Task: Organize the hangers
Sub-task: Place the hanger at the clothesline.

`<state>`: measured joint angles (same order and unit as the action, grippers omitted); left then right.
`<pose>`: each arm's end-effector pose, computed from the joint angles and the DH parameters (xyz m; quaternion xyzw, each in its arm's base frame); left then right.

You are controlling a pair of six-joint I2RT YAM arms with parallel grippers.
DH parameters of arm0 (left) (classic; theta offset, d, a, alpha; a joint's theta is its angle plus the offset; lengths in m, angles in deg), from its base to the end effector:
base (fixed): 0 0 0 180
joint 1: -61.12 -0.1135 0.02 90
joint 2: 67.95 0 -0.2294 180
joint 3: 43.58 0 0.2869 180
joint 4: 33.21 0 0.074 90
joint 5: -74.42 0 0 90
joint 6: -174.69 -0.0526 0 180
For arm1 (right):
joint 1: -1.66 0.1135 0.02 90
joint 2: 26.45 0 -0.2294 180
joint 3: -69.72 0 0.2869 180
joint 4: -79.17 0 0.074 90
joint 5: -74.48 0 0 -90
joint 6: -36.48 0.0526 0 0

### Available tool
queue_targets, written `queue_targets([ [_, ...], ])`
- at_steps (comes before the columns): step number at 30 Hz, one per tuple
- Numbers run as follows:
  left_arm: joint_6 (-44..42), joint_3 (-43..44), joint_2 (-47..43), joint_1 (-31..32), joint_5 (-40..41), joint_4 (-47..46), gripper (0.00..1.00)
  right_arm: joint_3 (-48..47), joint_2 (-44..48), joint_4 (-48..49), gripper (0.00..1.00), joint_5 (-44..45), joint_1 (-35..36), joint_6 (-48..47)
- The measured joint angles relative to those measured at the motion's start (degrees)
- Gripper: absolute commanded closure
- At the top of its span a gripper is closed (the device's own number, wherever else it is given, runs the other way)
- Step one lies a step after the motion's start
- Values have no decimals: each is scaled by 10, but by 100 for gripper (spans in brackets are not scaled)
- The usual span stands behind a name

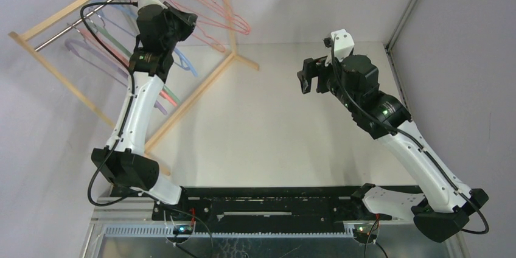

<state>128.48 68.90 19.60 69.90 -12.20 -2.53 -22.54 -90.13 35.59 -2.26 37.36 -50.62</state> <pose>0.3921 -0.0574 0.4509 -0.2419 0.7011 -0.2773 0.6108 0.2435 0.1601 0.4240 -0.1551 0.7758 0.1134 0.6010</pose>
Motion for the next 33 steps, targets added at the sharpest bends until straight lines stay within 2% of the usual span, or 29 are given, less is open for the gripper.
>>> queue_targets([
  [6, 13, 0, 7, -12, 12, 5, 99, 0, -2, 0, 8, -3, 0, 0],
  [12, 28, 0, 25, -17, 25, 19, 94, 0, -2, 0, 8, -3, -3, 0],
  [18, 33, 0, 29, -18, 30, 17, 74, 6, -2, 0, 8, -4, -8, 0],
  [20, 32, 0, 29, -18, 30, 19, 61, 8, -2, 0, 7, -5, -9, 0],
  [22, 29, 0, 29, -18, 29, 20, 51, 10, -2, 0, 1, -6, -9, 0],
  [23, 27, 0, 29, -18, 29, 21, 44, 10, -2, 0, 0, -6, -10, 1],
  [24, 26, 0, 29, -18, 29, 21, 31, 10, -2, 0, 0, -7, -10, 2],
  [27, 13, 0, 29, -17, 27, 22, 4, 10, -2, 0, 0, -8, -11, 2],
  [28, 6, 0, 29, -17, 27, 23, 1, 10, -2, 0, 0, -9, -11, 2],
  [33, -20, 7, 26, -8, 28, 35, 0, 10, -2, 0, 0, -21, -18, 8],
])
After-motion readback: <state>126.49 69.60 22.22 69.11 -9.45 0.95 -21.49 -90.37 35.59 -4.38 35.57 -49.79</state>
